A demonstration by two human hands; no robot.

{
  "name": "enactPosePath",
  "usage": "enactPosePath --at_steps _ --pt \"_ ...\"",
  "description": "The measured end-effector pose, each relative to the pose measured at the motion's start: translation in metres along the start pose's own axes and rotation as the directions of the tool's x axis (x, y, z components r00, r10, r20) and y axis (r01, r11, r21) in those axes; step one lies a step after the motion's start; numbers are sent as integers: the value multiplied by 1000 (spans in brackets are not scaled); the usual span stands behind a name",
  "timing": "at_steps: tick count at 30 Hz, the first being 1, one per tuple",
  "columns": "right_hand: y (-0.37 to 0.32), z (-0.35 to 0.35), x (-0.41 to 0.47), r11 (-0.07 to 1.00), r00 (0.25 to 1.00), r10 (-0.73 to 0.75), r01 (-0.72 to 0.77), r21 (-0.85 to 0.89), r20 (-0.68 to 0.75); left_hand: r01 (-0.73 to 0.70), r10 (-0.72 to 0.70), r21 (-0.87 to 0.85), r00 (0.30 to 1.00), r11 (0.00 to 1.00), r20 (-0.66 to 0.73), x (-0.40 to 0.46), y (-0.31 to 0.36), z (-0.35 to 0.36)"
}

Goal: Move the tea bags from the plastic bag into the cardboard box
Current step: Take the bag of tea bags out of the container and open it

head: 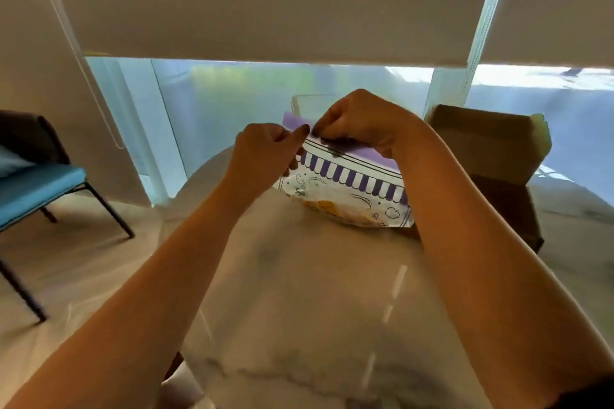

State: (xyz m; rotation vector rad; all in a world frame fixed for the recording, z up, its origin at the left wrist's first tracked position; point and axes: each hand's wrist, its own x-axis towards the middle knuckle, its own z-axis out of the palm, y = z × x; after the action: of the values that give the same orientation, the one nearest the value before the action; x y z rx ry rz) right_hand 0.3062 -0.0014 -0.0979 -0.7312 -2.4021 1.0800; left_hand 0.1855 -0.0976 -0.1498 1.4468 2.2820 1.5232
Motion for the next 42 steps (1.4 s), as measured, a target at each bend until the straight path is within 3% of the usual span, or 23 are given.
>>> enactPosePath --at_steps 4,10,12,16,19,22,27,33,42 --pt "5 22 -16 996 994 84 -83 23 -69 227 -175 -258 962 939 208 -9 -3 -3" --pt "19 39 -41 983 981 178 -175 52 -77 179 -76 -255 926 950 370 -20 -18 2" --pt "26 43 -46 969 966 239 -231 91 -95 204 -62 -325 916 924 397 -26 -22 6" --pt "40 50 -50 947 945 291 -263 182 -150 252 -87 -444 929 860 358 -45 -24 21" --pt "48 59 -59 982 961 173 -184 -33 -217 273 -112 -517 941 811 320 -59 -22 31" --pt "59 67 -71 996 965 69 -81 -35 -252 279 -174 -560 956 780 235 -72 -20 41" --pt "76 75 -75 999 930 35 -38 -1 -367 172 -157 -429 985 887 71 -88 -16 61" --pt "85 81 -76 995 927 -46 11 -97 -371 127 -81 -395 988 910 131 -89 -28 68" --pt "81 90 -76 996 866 -15 -29 -81 -499 99 -77 -463 995 881 66 -93 -29 74"
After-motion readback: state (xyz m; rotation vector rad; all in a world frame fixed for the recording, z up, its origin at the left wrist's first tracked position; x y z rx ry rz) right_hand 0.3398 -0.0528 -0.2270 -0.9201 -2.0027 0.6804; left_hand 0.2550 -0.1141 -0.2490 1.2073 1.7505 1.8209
